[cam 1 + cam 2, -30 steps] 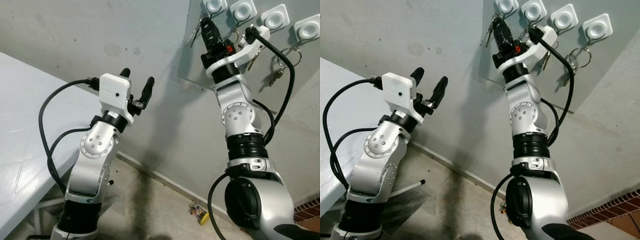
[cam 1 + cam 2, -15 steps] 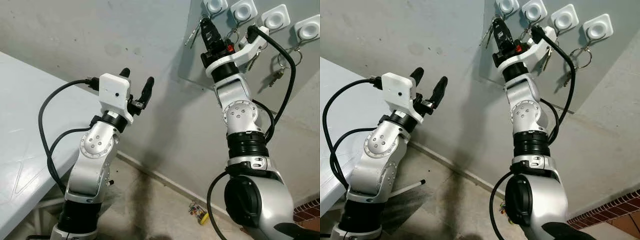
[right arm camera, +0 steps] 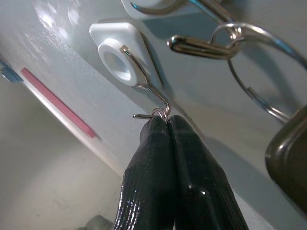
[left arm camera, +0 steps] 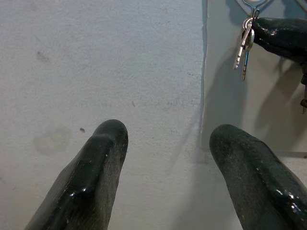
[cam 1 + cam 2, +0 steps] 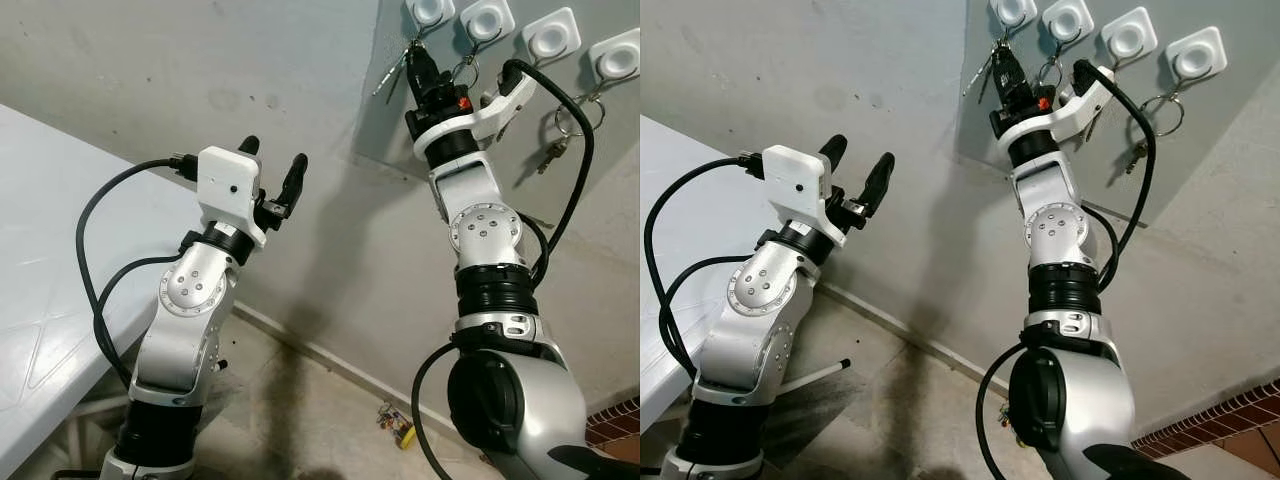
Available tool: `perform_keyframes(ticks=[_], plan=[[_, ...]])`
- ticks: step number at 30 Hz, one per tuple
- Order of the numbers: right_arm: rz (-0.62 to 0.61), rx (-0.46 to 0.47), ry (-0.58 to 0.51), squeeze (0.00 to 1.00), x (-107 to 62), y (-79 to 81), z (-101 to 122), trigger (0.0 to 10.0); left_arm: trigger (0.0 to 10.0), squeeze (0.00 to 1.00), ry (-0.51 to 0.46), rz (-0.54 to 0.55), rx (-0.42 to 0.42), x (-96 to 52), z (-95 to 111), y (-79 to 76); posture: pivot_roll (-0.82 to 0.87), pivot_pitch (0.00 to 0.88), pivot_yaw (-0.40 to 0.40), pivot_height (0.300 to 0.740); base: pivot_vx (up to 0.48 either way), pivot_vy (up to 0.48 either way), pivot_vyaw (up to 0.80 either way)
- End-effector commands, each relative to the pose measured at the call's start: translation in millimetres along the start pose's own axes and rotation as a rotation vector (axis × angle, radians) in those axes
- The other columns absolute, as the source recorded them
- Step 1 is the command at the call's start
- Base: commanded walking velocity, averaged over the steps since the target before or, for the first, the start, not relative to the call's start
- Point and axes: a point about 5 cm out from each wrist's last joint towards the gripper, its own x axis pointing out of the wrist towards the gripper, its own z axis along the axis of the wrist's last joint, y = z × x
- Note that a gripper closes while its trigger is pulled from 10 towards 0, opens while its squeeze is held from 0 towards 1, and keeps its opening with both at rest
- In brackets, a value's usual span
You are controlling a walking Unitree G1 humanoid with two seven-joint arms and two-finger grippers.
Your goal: Hang keys on a hook
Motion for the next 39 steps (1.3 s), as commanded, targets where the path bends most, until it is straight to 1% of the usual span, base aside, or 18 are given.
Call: perform_keyframes(ticks=[1,2,3,4,10,16,19,21,23,26,28,29,30,34,35,36,38,39], plan=[[0.015,-0.001,-0.008,0.0,0.1,2.6,3,10.0,10.0,0.0,-0.005,0.003,-0.002,2.5,3,0.6,-0.06,0.11,-0.037,0.74,0.0,0.0,0.0],[0.016,-0.012,0.003,0.7,-1.4,1.3,1,10.0,10.0,0.0,-0.004,0.004,-0.001,2.3,3,0.4,-0.05,0.11,-0.038,0.74,0.0,0.0,0.0],[0.016,-0.012,0.003,0.7,-1.4,1.3,1,10.0,10.0,0.0,-0.004,0.004,-0.001,2.3,3,0.4,-0.05,0.11,-0.038,0.74,0.0,0.0,0.0],[0.011,-0.013,0.007,1.0,-2.5,-0.1,-1,10.0,10.0,0.0,-0.003,0.005,-0.002,2.2,2,0.2,-0.05,0.11,-0.038,0.74,0.0,0.0,0.0],[0.008,-0.013,0.02,1.0,-10.7,-3.2,-9,10.0,10.0,0.0,0.006,0.01,-0.009,0.1,0,-1.3,-0.05,0.109,-0.039,0.74,0.0,0.0,0.0],[0.04,-0.203,0.08,1.0,-24.6,-6.6,-21,10.0,10.0,0.0,0.032,0.051,-0.011,-4.4,-8,-0.3,-0.05,0.102,-0.04,0.74,0.0,0.0,0.0],[0.043,-0.352,0.145,1.0,-42.7,-17.9,-33,10.0,10.0,0.0,0.09,0.114,-0.012,-13.0,-25,2.4,-0.05,0.099,-0.039,0.74,0.0,0.0,0.0],[0.026,-0.387,0.174,1.0,-50.4,-24.9,-38,10.0,10.0,0.0,0.111,0.147,-0.002,-17.8,-33,4.5,-0.05,0.096,-0.038,0.74,0.0,0.0,0.0],[-0.008,-0.421,0.216,1.0,-65.8,-39.3,-46,10.0,10.0,0.0,0.168,0.185,-0.023,-27.0,-50,7.1,-0.05,0.092,-0.04,0.74,0.0,0.0,0.0],[-0.071,-0.489,0.287,1.0,-89.7,-61.1,-58,10.0,10.0,0.0,0.235,0.219,0.011,-41.6,-73,9.1,-0.05,0.091,-0.04,0.74,0.0,0.0,0.0],[-0.072,-0.492,0.293,1.0,-92.1,-62.5,-59,10.0,10.0,0.0,0.241,0.221,0.013,-43.0,-75,9.1,-0.05,0.091,-0.04,0.74,0.0,0.0,0.0],[-0.114,-0.528,0.358,1.0,-111.9,-78.6,-70,10.0,10.0,0.0,0.307,0.255,0.032,-56.5,-97,12.0,-0.05,0.084,-0.039,0.74,0.0,0.0,0.0],[-0.126,-0.538,0.377,1.0,-117.9,-82.9,-73,10.0,10.0,0.0,0.326,0.264,0.037,-60.7,-103,12.7,-0.05,0.084,-0.039,0.74,0.0,0.0,0.0],[-0.128,-0.551,0.385,1.0,-121.7,-84.8,-75,10.0,10.0,0.0,0.329,0.272,0.044,-63.0,-107,12.8,-0.05,0.084,-0.039,0.74,0.0,0.0,0.0],[-0.196,-0.604,0.482,1.0,-145.3,-103.6,-86,10.0,10.0,0.0,0.421,0.285,0.072,-77.9,-134,14.0,-0.05,0.076,-0.037,0.74,0.0,0.0,0.0],[-0.196,-0.604,0.482,1.0,-145.3,-103.6,-86,10.0,10.0,0.0,0.421,0.285,0.072,-77.9,-134,14.0,-0.05,0.076,-0.037,0.74,0.0,0.0,0.0],[-0.293,-0.709,0.649,1.0,-188.3,-128.9,-100,10.0,10.0,0.0,0.574,0.278,0.092,-106.5,-171,13.5,-0.06,0.077,-0.035,0.74,0.0,0.0,0.0],[-0.347,-0.738,0.727,1.0,-210.7,-139.1,-105,10.0,10.0,0.0,0.649,0.249,0.015,-122.9,-187,10.4,-0.06,0.074,-0.033,0.74,0.0,0.0,0.0]])
